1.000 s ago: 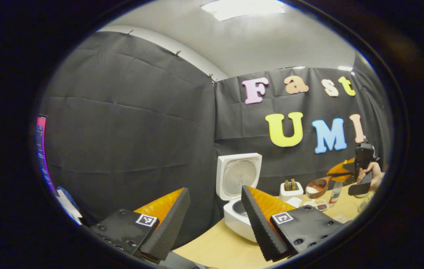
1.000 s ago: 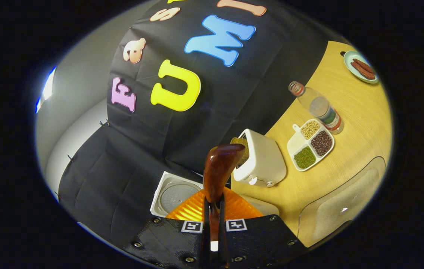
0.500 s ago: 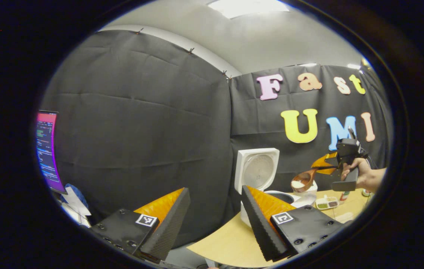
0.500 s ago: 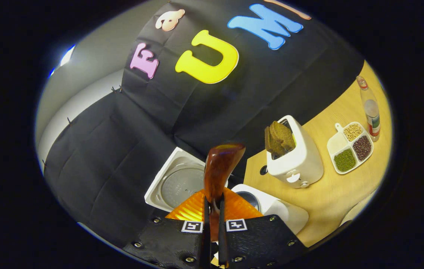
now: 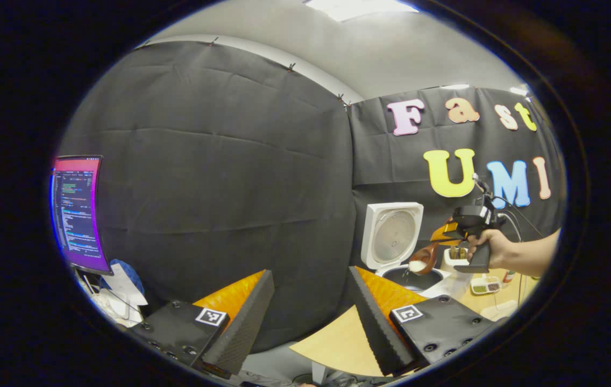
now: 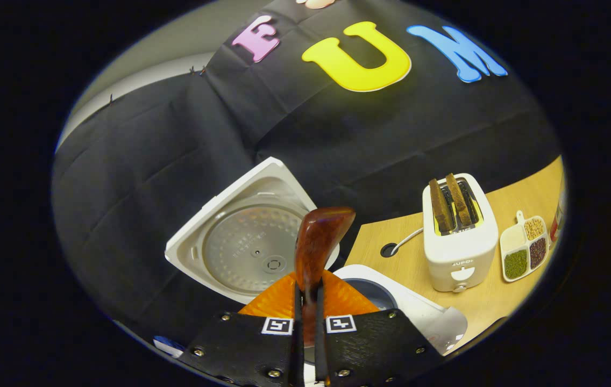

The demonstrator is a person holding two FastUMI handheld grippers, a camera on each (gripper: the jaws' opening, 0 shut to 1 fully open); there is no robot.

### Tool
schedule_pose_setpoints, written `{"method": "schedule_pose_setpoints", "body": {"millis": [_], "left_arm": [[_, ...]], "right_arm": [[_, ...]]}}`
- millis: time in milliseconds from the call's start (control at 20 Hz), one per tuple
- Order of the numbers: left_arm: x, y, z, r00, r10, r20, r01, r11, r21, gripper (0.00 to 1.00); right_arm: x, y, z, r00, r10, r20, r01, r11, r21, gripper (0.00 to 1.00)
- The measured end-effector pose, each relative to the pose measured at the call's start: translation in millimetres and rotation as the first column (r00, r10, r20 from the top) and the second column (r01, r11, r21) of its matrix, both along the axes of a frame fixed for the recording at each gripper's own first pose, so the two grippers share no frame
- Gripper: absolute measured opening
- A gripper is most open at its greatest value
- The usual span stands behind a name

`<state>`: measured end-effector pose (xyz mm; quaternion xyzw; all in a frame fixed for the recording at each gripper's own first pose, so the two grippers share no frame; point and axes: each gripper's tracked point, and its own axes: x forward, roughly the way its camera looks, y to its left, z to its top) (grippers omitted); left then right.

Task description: Close the left gripper, press the button to open the rice cooker; take a wooden spoon from the chopstick holder with the right hand, scoop a spoonful of rice and pour it into the rice cooker, then put the wooden spoon back into the chopstick holder.

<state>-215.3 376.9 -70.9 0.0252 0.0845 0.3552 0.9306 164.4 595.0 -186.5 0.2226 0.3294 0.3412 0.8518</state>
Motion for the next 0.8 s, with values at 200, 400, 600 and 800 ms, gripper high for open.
{"method": "schedule_pose_setpoints", "body": {"millis": [200,400,600,800], "left_arm": [[-6,2,-3,1.000,0.015,-0.005,-0.015,1.000,-0.015,0.96],[-10,2,-3,1.000,0.022,0.000,-0.022,1.000,-0.014,0.96],[-10,-5,-4,1.000,0.018,0.002,-0.018,1.000,-0.018,0.92],[-11,-9,-3,1.000,0.014,0.003,-0.014,1.000,-0.018,0.92]], "right_arm": [[-2,8,-11,0.985,0.083,0.152,-0.055,0.982,-0.183,0.08],[-5,10,-11,0.931,0.192,0.312,-0.075,0.934,-0.349,0.08],[-6,5,-2,0.821,0.321,0.472,-0.049,0.864,-0.502,0.08],[-18,9,6,0.660,0.467,0.588,-0.005,0.786,-0.618,0.08]]}}
